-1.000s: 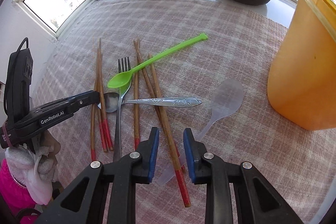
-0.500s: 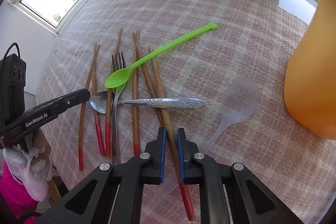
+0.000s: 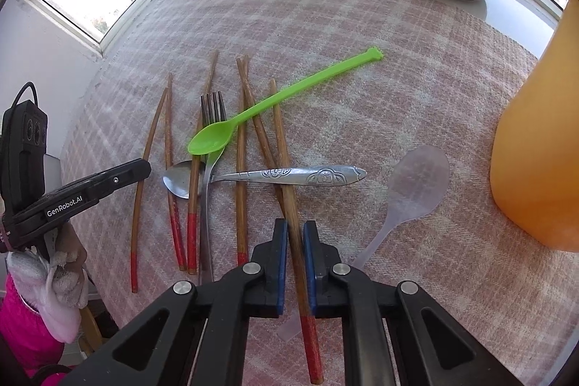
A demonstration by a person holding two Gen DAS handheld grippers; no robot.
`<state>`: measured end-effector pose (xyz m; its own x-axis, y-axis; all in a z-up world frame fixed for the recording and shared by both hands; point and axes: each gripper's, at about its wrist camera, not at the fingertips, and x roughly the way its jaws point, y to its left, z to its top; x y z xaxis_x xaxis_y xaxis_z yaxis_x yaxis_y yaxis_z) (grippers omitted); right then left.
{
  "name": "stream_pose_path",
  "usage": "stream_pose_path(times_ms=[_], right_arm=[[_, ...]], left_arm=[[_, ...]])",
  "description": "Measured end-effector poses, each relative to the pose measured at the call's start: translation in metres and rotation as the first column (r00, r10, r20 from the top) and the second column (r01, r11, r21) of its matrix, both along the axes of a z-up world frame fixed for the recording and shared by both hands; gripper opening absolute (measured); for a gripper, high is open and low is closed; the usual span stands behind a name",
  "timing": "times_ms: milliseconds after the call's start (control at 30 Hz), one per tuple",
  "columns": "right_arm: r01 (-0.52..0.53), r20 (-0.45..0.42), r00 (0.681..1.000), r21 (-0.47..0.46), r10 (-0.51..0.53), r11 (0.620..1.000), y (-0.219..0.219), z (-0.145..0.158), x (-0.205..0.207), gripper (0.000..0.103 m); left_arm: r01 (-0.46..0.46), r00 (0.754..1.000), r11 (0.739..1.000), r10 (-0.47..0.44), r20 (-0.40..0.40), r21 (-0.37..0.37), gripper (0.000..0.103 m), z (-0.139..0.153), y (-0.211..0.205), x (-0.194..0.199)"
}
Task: Organize utensils
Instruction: 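Close the right tool on a red-tipped chopstick while the left tool lifts its chopstick, then carry both held chopsticks upright over the yellow bin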
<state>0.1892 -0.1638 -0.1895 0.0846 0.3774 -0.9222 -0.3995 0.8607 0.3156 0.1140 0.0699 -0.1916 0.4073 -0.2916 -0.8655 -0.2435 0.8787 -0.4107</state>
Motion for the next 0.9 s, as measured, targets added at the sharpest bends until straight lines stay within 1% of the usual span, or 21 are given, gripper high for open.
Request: stream_pose_path(times_ms=[200, 433, 733, 800, 900], right_arm=[[0.040, 0.017, 0.999, 0.032, -0.041, 0.999, -0.021, 0.015, -0.016, 0.005], [0.112, 0.016, 0.993, 0.069, -0.114, 0.991, -0.054, 0.026, -0.042, 0.004], [0.188, 0.017, 0.982, 0.090, -0.191, 0.978, -0.083, 0.029, -0.074, 0.004], [0.206, 0.027, 0.977, 0.102, -0.210, 0.973, -0.088, 0.033, -0.078, 0.004], [0.216, 0.066, 0.972, 0.111, -0.224, 0.970, -0.091, 0.047, -0.084, 0.004]], left_arm=[[0.009, 1.000, 1.000, -0.008, 0.027, -0.015, 0.004, 0.014, -0.005, -0.003], [0.053, 0.997, 0.998, -0.052, 0.062, -0.015, 0.004, 0.031, -0.021, -0.001], [0.099, 0.992, 0.994, -0.095, 0.086, -0.039, 0.004, 0.043, -0.042, -0.002], [0.110, 0.989, 0.993, -0.106, 0.099, -0.040, 0.004, 0.049, -0.046, -0.002], [0.126, 0.985, 0.991, -0.121, 0.123, -0.036, 0.004, 0.060, -0.051, -0.002]])
